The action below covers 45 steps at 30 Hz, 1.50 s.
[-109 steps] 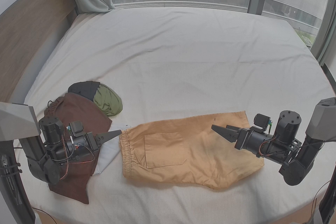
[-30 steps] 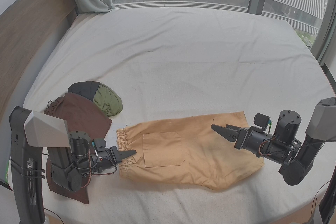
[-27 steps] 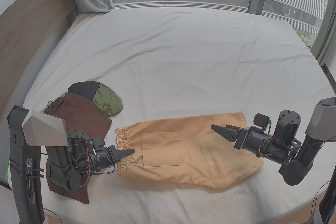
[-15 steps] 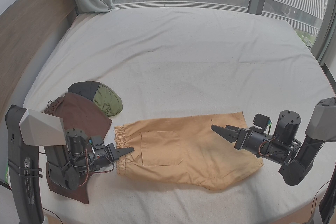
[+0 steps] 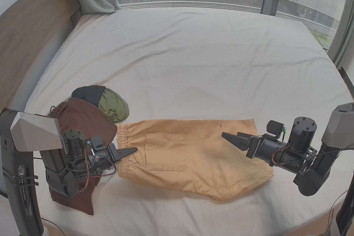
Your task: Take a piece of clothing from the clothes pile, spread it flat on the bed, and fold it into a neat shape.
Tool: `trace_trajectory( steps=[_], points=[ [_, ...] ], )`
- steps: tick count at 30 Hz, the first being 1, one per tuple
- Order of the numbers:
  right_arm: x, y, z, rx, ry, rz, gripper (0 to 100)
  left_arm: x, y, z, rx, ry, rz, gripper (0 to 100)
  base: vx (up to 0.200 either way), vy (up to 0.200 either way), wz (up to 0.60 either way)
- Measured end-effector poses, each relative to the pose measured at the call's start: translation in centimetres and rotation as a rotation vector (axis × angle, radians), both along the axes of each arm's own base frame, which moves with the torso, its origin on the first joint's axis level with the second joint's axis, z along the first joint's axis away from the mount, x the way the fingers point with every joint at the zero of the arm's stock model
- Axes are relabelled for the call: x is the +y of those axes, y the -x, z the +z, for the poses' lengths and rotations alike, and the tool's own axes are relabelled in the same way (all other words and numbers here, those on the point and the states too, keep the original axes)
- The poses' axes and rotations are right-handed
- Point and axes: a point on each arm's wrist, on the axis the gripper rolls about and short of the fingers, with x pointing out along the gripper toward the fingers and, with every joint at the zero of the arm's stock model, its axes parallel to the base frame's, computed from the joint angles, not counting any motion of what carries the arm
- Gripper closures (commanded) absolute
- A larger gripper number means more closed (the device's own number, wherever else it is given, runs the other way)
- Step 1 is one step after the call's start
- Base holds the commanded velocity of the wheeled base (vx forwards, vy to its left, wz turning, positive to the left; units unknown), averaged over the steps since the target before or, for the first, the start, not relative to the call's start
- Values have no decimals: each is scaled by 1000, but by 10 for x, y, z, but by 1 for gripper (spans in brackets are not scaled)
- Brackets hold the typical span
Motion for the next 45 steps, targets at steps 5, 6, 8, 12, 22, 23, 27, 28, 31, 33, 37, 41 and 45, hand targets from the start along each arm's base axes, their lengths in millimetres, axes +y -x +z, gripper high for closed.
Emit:
trace_trajectory(
  steps=[5,6,8,12,22,23,27,28,31,33,37,41,45],
  points=[
    [1,1,0,1,1,3,0,2,0,7,-12,8,6,100,0,0,0],
    [1,1,0,0,1,3,0,2,0,8,-13,11,8,100,0,0,0],
    [1,1,0,1,1,6,0,4,1,10,-14,17,8,100,0,0,0],
    [3,2,0,1,1,11,0,11,2,14,-20,27,1,100,0,0,0],
    [3,2,-1,-9,15,15,0,36,10,26,-28,48,13,100,0,0,0],
    [3,3,-1,-10,16,15,0,39,11,27,-29,50,17,100,0,0,0],
    [3,3,-1,-9,16,15,0,51,15,31,-33,57,25,100,0,0,0],
    [3,3,-1,-9,16,15,0,53,16,31,-34,58,27,100,0,0,0],
    [4,3,-1,-8,16,18,0,64,19,33,-35,62,40,100,0,0,0],
    [5,4,-1,-8,16,20,0,69,20,34,-35,64,46,100,0,0,0],
    [6,4,-1,-7,16,23,0,78,23,35,-35,71,53,100,0,0,0],
    [6,4,-1,-7,16,24,0,79,24,37,-38,72,60,100,0,0,0],
    [6,4,-1,-7,17,24,0,73,23,39,-47,71,47,100,0,0,0]
  ],
)
